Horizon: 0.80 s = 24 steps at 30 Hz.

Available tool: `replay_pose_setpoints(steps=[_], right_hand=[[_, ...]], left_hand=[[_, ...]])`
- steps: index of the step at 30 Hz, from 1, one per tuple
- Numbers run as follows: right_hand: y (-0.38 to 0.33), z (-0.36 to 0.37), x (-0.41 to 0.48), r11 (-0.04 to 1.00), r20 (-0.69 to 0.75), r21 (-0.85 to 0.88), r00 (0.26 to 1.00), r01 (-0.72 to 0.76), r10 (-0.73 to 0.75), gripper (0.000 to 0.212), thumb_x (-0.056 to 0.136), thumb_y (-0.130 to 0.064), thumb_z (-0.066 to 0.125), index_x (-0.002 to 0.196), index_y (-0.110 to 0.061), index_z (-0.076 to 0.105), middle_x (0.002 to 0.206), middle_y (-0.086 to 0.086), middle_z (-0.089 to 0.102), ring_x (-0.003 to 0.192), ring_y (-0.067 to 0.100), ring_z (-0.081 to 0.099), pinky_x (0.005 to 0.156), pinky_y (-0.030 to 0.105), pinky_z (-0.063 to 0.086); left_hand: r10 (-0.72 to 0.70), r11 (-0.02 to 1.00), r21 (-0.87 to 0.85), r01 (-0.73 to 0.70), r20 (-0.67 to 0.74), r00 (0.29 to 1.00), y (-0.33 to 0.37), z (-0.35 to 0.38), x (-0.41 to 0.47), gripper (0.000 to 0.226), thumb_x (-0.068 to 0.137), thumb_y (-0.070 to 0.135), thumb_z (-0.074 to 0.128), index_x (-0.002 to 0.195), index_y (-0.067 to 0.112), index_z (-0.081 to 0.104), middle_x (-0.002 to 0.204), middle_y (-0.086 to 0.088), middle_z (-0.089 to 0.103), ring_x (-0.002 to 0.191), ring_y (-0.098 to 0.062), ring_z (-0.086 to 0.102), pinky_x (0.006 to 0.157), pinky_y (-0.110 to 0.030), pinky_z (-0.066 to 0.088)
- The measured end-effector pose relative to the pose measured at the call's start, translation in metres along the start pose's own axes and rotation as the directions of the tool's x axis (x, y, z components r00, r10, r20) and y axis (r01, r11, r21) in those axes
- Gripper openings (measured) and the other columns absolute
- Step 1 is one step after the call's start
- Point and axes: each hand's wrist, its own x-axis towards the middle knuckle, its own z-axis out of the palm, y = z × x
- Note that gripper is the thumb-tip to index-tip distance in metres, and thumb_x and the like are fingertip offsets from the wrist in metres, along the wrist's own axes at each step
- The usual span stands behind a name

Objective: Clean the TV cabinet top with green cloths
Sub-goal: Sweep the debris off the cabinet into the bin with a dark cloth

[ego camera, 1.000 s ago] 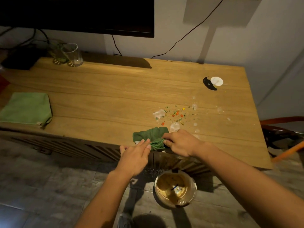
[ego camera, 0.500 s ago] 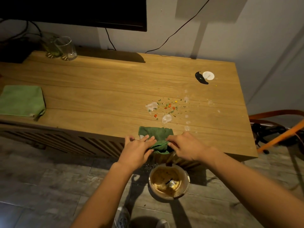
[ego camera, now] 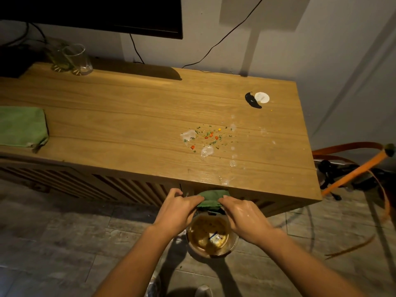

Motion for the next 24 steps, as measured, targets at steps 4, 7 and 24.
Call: replay_pose_setpoints(steps=[4, 7, 24], right_hand=[[0.007, -0.005, -0.003, 0.995, -0.054, 0.074, 0.996, -0.062, 0.066, 0.029, 0.096, -0.029, 0.056, 0.124, -0.025, 0.06, 0.105, -0.005, 0.071, 0.091, 0.013, 0.068, 0.078, 0.03, 0.057], [0.013, -0.017, -0.005, 0.989, 0.015, 0.093, 0.993, -0.119, 0.118, 0.024, 0.099, -0.033, 0.05, 0.121, -0.03, 0.06, 0.095, -0.004, 0.072, 0.084, 0.011, 0.067, 0.075, 0.032, 0.057], [-0.003, -0.165, 0.072, 0.928, 0.142, 0.302, 0.973, -0.218, 0.183, 0.023, 0.104, -0.03, 0.043, 0.104, -0.018, 0.063, 0.098, 0.006, 0.067, 0.091, 0.023, 0.063, 0.081, 0.046, 0.054]], left_hand=[[-0.03, 1.0, 0.005, 0.03, 0.039, 0.999, 0.008, 0.002, 0.011, 0.036, 0.094, 0.034, 0.048, 0.129, 0.036, 0.054, 0.095, 0.003, 0.074, 0.089, -0.019, 0.062, 0.099, -0.031, 0.027], [-0.043, 0.999, -0.023, 0.045, 0.069, 0.997, 0.014, -0.001, 0.018, 0.038, 0.096, 0.035, 0.049, 0.133, 0.036, 0.052, 0.102, 0.003, 0.073, 0.094, -0.021, 0.061, 0.096, -0.033, 0.033], [-0.063, 0.991, -0.11, 0.074, 0.104, 0.993, 0.004, -0.149, 0.104, 0.028, 0.097, 0.031, 0.053, 0.124, 0.028, 0.061, 0.114, -0.001, 0.069, 0.101, -0.021, 0.061, 0.08, -0.03, 0.044]])
